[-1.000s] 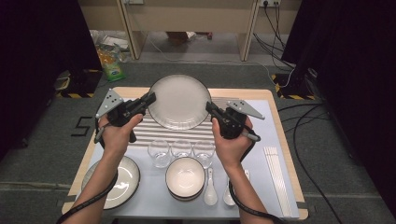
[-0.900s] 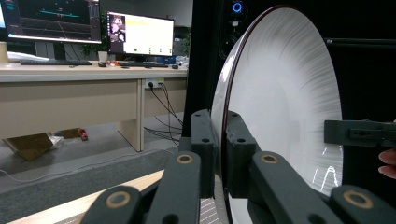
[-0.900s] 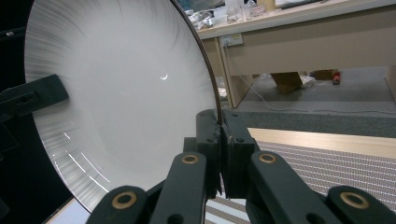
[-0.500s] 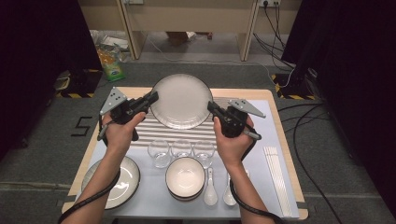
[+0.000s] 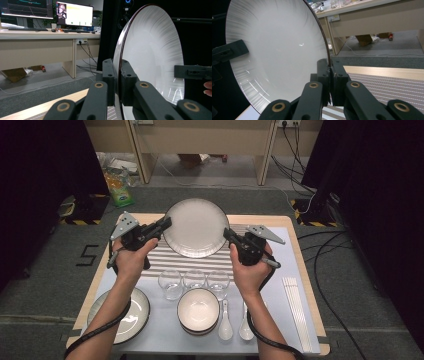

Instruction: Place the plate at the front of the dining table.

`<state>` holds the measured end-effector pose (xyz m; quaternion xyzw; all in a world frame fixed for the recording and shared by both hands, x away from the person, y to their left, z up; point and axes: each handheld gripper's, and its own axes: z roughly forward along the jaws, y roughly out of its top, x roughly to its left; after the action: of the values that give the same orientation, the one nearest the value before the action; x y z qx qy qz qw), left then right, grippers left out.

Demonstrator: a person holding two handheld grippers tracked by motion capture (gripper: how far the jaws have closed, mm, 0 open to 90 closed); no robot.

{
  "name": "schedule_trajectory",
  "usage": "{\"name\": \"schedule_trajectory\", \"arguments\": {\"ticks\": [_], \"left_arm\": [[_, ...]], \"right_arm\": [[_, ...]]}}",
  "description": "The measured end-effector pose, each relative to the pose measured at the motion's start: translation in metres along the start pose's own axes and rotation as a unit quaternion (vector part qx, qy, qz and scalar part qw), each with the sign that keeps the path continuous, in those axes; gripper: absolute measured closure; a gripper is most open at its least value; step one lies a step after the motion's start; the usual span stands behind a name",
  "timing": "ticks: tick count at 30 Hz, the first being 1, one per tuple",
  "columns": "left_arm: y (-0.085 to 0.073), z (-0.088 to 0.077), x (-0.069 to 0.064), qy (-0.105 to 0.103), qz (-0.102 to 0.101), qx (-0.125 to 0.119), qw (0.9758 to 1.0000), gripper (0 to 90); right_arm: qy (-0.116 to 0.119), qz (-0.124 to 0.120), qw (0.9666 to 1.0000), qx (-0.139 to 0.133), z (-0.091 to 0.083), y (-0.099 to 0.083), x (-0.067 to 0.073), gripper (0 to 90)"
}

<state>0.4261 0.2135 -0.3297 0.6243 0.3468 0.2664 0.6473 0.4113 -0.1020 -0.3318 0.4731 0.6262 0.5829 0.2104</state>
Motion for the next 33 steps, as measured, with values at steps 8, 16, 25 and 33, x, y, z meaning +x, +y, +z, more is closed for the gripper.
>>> {"name": "schedule_trajectory", "arguments": {"ticks": [8,16,25,33], "left_arm": [[-0.001,0.003,0.002,0.002,-0.001,0.006,1.0,84.5],[-0.002,0.008,0.003,0.002,-0.003,0.011,0.9999,84.6],[-0.004,0.014,0.004,-0.001,-0.006,0.015,0.9999,84.6],[-0.003,0.019,0.006,0.0,-0.007,0.02,0.9998,84.7]], "right_arm": [[-0.002,-0.002,1.0,0.002,0.003,0.0,-0.003,87.2],[-0.006,0.001,1.0,0.004,0.006,0.0,-0.006,87.2],[-0.008,0.006,0.9999,0.01,0.007,0.0,-0.01,87.2],[-0.013,0.008,0.9998,0.014,0.009,0.001,-0.013,87.2]]}}
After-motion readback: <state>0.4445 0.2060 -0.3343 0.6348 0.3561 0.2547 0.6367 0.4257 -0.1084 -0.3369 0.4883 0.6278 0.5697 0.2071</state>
